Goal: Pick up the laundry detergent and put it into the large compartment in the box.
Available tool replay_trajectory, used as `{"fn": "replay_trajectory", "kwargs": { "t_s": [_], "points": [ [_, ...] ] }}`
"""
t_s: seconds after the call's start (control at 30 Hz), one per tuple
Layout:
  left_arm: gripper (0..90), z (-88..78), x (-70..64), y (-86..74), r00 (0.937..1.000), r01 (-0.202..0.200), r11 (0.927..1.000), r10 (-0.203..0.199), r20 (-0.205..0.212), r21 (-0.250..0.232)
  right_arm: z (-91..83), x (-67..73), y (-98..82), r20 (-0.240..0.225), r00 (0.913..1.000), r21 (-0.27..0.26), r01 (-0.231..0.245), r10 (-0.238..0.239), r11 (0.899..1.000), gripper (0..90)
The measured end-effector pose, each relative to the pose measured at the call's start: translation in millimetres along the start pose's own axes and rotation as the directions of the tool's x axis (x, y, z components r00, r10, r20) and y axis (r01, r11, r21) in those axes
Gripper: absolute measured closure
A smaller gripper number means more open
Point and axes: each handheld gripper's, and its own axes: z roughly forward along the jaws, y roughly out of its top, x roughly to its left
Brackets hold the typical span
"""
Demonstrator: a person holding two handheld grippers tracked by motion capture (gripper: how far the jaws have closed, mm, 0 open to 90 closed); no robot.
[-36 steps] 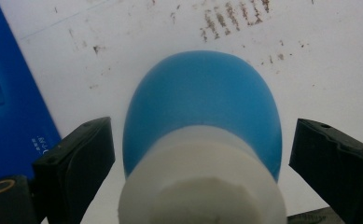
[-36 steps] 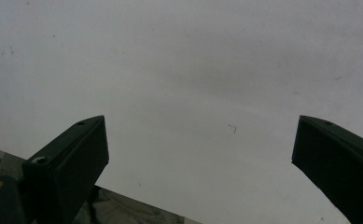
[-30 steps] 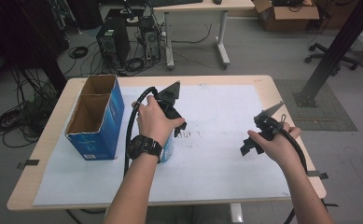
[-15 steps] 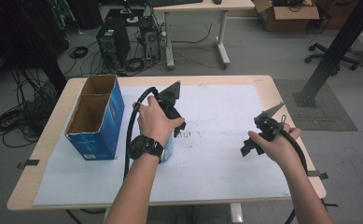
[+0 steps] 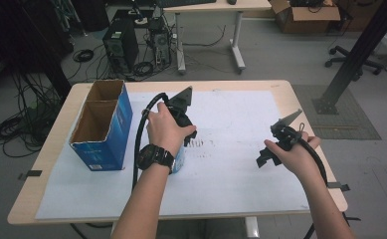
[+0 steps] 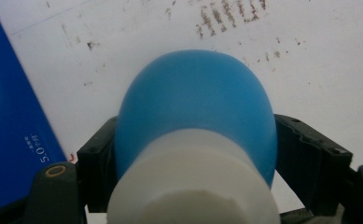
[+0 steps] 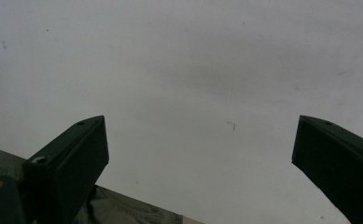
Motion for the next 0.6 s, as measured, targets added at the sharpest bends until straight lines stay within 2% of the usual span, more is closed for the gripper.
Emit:
{"fn": "replay_trajectory", "kwargs": {
  "t_s": [0.6],
  "points": [
    [31.1,-1.3,2.0,0.0,0.9999,0.008,1.0,-0.008,-0.011,-0.001,0.7,1.3,0.0,0.0,1.0,0.007,0.007,-0.007,1.0,3.8]
  ]
}}
